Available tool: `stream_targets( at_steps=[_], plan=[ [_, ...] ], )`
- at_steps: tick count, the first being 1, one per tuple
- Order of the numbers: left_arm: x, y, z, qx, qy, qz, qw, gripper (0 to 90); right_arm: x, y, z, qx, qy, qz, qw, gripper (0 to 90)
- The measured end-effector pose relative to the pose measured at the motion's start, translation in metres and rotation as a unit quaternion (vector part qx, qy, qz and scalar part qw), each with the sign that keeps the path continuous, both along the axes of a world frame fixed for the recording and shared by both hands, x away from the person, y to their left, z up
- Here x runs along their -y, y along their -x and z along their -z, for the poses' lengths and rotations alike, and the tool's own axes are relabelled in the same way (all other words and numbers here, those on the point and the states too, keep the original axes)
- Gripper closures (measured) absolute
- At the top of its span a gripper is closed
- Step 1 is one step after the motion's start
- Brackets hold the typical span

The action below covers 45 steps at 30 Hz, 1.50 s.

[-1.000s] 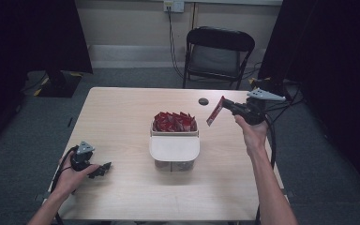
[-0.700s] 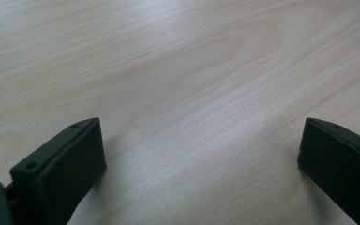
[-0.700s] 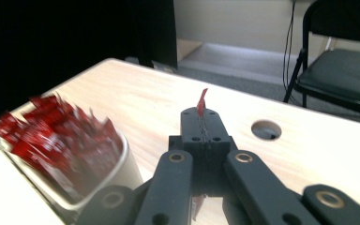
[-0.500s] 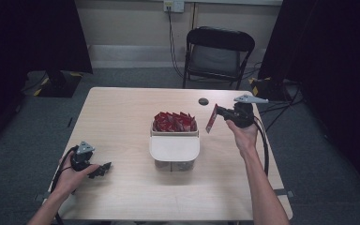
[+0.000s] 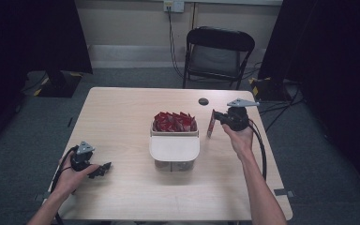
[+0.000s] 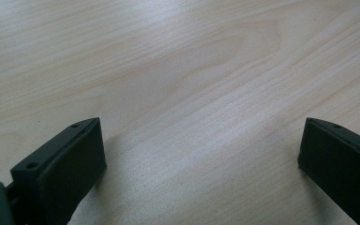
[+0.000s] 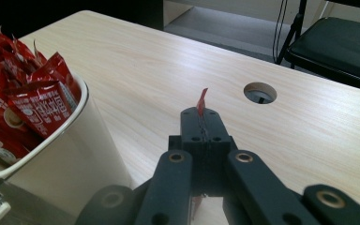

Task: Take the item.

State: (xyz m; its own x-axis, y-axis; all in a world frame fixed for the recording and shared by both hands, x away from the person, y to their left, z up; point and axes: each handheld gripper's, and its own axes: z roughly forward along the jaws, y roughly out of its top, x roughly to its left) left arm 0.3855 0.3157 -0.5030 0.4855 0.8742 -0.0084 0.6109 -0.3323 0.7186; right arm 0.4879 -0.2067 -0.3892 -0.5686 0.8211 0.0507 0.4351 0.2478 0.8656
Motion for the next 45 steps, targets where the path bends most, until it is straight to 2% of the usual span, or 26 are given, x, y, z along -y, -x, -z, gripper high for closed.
stream_targets(
  at_steps=[12, 16, 21, 24, 26, 31, 33, 39, 45],
  plan=[
    [0.0, 0.0, 0.0, 0.0, 0.0, 0.0, 1.0, 0.2, -0.001, 0.011, 0.0, -0.001, 0.017, -0.011, 0.9998, 90.0],
    [0.0, 0.0, 0.0, 0.0, 0.0, 0.0, 1.0, 0.2, 0.001, 0.018, 0.002, -0.005, 0.008, -0.014, 0.9999, 90.0],
    [0.0, 0.0, 0.0, 0.0, 0.0, 0.0, 1.0, 0.2, 0.003, 0.023, 0.002, -0.009, 0.009, -0.016, 0.9998, 90.0],
    [0.0, 0.0, 0.0, 0.0, 0.0, 0.0, 1.0, 0.2, 0.004, 0.026, 0.004, -0.011, -0.003, -0.021, 0.9997, 90.0],
    [0.0, 0.0, 0.0, 0.0, 0.0, 0.0, 1.0, 0.2, 0.004, 0.03, 0.005, -0.01, 0.001, -0.02, 0.9997, 90.0],
    [0.0, 0.0, 0.0, 0.0, 0.0, 0.0, 1.0, 0.2, 0.011, 0.035, 0.005, -0.013, 0.01, -0.014, 0.9998, 90.0],
    [0.0, 0.0, 0.0, 0.0, 0.0, -0.001, 1.0, 0.2, 0.015, 0.037, 0.006, -0.016, 0.0, -0.014, 0.9998, 90.0],
    [0.0, 0.0, 0.0, 0.0, 0.0, 0.0, 1.0, 0.2, 0.026, 0.045, 0.011, -0.023, -0.005, -0.012, 0.9997, 90.0],
    [0.0, 0.0, 0.0, 0.0, 0.0, 0.0, 1.0, 0.2, 0.033, 0.052, 0.014, -0.028, 0.004, -0.012, 0.9995, 90.0]
  ],
)
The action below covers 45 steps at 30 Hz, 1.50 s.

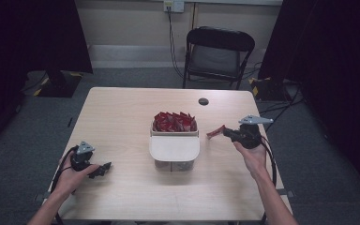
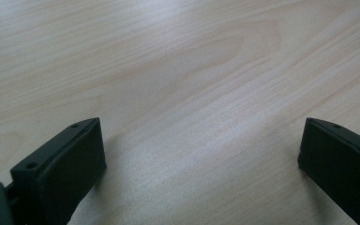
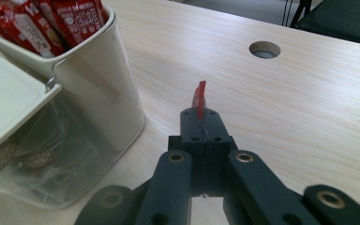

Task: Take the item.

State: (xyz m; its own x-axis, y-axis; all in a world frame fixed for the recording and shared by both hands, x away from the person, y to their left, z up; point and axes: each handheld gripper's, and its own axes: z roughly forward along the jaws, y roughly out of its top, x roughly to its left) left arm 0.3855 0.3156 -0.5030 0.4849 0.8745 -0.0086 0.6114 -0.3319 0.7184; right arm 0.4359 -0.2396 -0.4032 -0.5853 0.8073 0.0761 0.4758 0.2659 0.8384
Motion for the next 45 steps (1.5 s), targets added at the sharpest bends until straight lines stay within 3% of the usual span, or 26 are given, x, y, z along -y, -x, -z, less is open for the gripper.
stream_targets(
  at_steps=[3, 13, 21, 26, 35, 38, 45],
  plan=[
    [0.0, 0.0, 0.0, 0.0, 0.0, 0.0, 1.0, 0.2, 0.002, 0.004, -0.001, -0.002, 0.016, -0.008, 0.9998, 90.0],
    [0.0, 0.0, 0.0, -0.001, 0.001, 0.002, 1.0, 0.0, 0.007, 0.013, 0.009, -0.007, 0.013, -0.009, 0.9999, 90.0],
    [0.0, 0.0, 0.0, -0.002, 0.001, 0.002, 1.0, 0.0, 0.006, 0.013, 0.021, -0.025, 0.026, -0.018, 0.9992, 89.7],
    [0.0, 0.0, 0.0, -0.001, 0.001, 0.002, 1.0, 0.0, 0.004, 0.009, 0.03, -0.04, 0.041, -0.018, 0.9982, 89.7],
    [0.0, 0.0, 0.0, -0.001, 0.001, 0.001, 1.0, 0.0, 0.002, -0.003, 0.044, -0.06, 0.035, -0.005, 0.9976, 89.5],
    [0.0, 0.0, 0.0, -0.001, 0.001, 0.001, 1.0, 0.0, -0.002, -0.007, 0.051, -0.07, 0.017, 0.0, 0.9974, 89.6],
    [0.0, 0.0, 0.0, -0.001, 0.001, 0.001, 1.0, 0.0, -0.007, -0.011, 0.06, -0.079, 0.025, 0.002, 0.9965, 85.0]
  ],
)
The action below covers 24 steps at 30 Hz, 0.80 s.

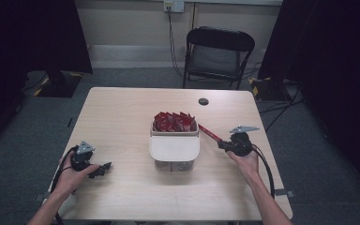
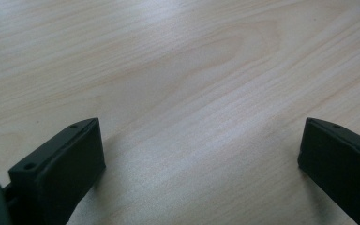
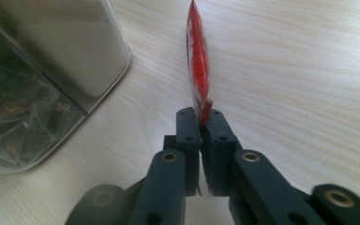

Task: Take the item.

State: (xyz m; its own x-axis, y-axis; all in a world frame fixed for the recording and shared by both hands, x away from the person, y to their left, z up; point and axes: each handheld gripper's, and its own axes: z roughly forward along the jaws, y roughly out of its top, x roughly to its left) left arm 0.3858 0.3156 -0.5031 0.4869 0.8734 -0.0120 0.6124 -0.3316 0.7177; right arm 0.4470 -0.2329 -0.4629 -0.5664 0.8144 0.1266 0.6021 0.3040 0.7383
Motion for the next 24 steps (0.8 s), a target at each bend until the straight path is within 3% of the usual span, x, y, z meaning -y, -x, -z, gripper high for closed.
stream_targets(
  at_steps=[6, 14, 24],
  plan=[
    [0.0, 0.0, 0.0, 0.0, 0.0, 0.0, 1.0, 0.0, 0.0, -0.001, 0.002, -0.003, 0.009, 0.009, 0.9999, 73.0],
    [0.0, 0.0, 0.0, 0.0, 0.0, 0.0, 1.0, 0.0, 0.0, 0.0, -0.004, 0.008, -0.005, 0.027, 0.9996, 41.7],
    [0.0, 0.0, 0.0, 0.0, 0.0, 0.0, 1.0, 0.0, 0.015, 0.011, -0.019, 0.013, -0.022, 0.057, 0.9981, 22.4]
  ],
)
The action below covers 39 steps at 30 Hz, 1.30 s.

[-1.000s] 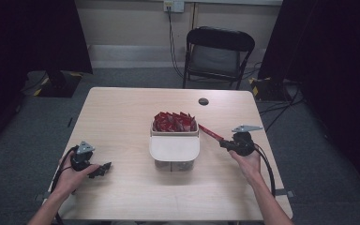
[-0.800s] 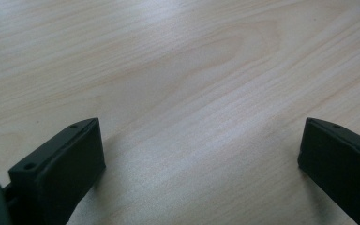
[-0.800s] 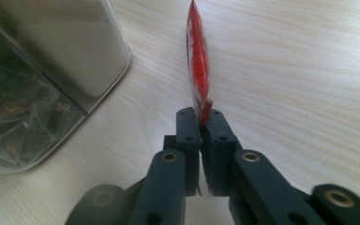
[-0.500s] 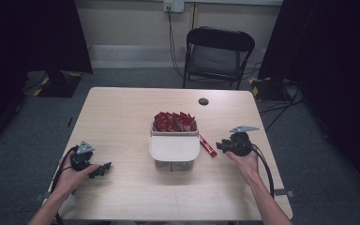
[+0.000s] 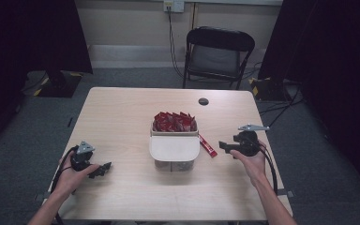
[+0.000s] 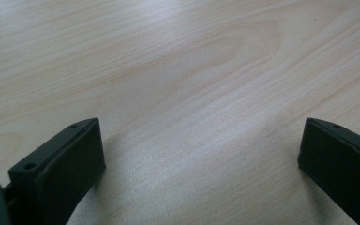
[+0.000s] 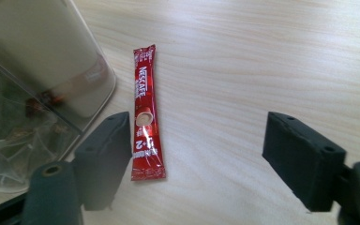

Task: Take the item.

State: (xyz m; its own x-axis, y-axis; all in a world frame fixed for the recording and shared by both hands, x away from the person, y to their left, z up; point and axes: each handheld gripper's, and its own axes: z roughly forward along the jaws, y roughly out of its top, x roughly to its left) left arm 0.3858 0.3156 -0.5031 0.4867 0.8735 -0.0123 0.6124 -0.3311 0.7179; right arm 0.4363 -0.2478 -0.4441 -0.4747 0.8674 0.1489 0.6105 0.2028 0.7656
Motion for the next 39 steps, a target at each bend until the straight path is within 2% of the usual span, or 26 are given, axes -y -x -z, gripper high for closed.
stream_targets(
  at_steps=[4, 8, 12, 15, 18, 24, 26, 30, 35, 39],
  plan=[
    [0.0, 0.0, 0.0, 0.0, 0.0, 0.0, 1.0, 0.0, 0.002, 0.006, -0.006, 0.002, 0.002, 0.007, 1.0, 15.9],
    [0.0, 0.0, 0.0, 0.0, 0.0, 0.0, 1.0, 0.0, 0.005, 0.014, -0.008, 0.005, 0.004, 0.01, 0.9999, 14.5],
    [0.0, 0.0, 0.0, 0.0, 0.0, -0.001, 1.0, 0.0, 0.009, 0.023, -0.004, -0.007, 0.02, 0.028, 0.9994, 14.9],
    [0.0, 0.0, 0.0, 0.001, 0.0, -0.002, 1.0, 0.0, 0.013, 0.03, -0.004, -0.002, 0.014, 0.034, 0.9993, 14.9],
    [0.0, 0.0, 0.0, 0.001, 0.0, -0.002, 1.0, 0.1, 0.016, 0.037, -0.002, 0.0, 0.03, 0.036, 0.9989, 15.3],
    [0.0, 0.0, 0.0, 0.001, 0.0, -0.002, 1.0, 0.0, 0.027, 0.051, 0.003, 0.001, 0.041, 0.036, 0.9985, 15.3],
    [0.0, 0.0, 0.0, 0.001, -0.001, -0.001, 1.0, 0.0, 0.032, 0.056, 0.005, 0.003, 0.038, 0.039, 0.9985, 15.2],
    [0.0, 0.0, 0.0, 0.001, 0.0, -0.002, 1.0, 0.0, 0.041, 0.063, 0.012, -0.003, 0.042, 0.038, 0.9984, 15.1],
    [0.0, 0.0, 0.0, 0.001, 0.0, -0.002, 1.0, 0.0, 0.048, 0.069, 0.026, -0.01, 0.068, 0.051, 0.9963, 15.0],
    [0.0, 0.0, 0.0, 0.001, 0.0, -0.002, 1.0, 0.0, 0.05, 0.068, 0.036, -0.032, 0.08, 0.055, 0.9948, 15.0]
  ],
)
